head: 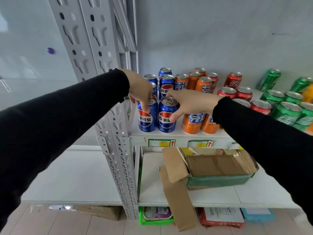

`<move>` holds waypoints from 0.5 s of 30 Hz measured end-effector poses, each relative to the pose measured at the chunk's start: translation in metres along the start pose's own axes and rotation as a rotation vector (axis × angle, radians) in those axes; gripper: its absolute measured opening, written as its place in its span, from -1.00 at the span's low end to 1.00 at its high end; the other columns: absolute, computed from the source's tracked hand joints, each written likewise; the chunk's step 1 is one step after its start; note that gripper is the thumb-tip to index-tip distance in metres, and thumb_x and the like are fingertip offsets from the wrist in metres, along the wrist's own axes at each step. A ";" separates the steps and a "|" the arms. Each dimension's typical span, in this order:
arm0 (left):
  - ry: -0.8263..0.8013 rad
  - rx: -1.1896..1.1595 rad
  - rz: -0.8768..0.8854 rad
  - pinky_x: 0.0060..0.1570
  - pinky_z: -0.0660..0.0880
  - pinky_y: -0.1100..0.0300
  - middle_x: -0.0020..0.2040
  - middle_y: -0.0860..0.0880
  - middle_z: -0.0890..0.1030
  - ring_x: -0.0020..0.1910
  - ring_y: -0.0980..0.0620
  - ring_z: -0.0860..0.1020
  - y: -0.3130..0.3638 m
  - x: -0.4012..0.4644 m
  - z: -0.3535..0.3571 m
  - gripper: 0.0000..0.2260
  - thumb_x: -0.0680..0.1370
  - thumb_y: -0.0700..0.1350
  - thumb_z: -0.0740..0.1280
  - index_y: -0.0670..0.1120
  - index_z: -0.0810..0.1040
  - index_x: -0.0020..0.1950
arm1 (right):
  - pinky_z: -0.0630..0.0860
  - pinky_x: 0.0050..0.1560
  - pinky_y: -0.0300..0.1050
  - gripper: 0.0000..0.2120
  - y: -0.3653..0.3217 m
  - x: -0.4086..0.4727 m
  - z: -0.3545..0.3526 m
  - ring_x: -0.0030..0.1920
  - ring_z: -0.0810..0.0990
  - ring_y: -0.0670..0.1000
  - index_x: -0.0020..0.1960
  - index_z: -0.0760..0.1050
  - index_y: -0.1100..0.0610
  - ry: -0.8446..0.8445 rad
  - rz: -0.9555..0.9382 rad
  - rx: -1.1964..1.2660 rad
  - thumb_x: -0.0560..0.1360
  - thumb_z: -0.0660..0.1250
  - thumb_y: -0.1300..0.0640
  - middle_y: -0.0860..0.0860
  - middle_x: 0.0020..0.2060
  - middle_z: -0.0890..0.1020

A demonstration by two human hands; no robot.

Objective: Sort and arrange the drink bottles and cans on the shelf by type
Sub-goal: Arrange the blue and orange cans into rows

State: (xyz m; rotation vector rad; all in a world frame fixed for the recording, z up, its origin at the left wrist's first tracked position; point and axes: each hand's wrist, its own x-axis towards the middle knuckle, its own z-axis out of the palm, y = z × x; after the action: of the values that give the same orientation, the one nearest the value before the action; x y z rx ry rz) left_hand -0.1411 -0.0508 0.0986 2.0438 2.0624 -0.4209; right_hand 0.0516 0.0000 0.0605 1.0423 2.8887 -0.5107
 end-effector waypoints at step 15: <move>0.057 0.167 -0.088 0.32 0.47 -0.03 0.39 0.02 0.50 0.23 -0.07 0.58 -0.005 0.035 -0.073 -0.33 0.42 0.12 0.53 0.08 0.40 0.49 | 0.47 0.09 -0.23 -0.48 0.079 0.042 -0.071 0.19 0.59 -0.04 0.46 0.40 0.03 0.192 -0.003 0.246 0.55 0.41 -0.04 -0.02 0.25 0.59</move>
State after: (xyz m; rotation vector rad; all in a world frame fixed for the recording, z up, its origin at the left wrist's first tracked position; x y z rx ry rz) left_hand -0.1430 0.0073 0.1551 2.0835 2.2264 -0.5753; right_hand 0.0746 0.1049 0.0991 1.1777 3.0518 -0.8273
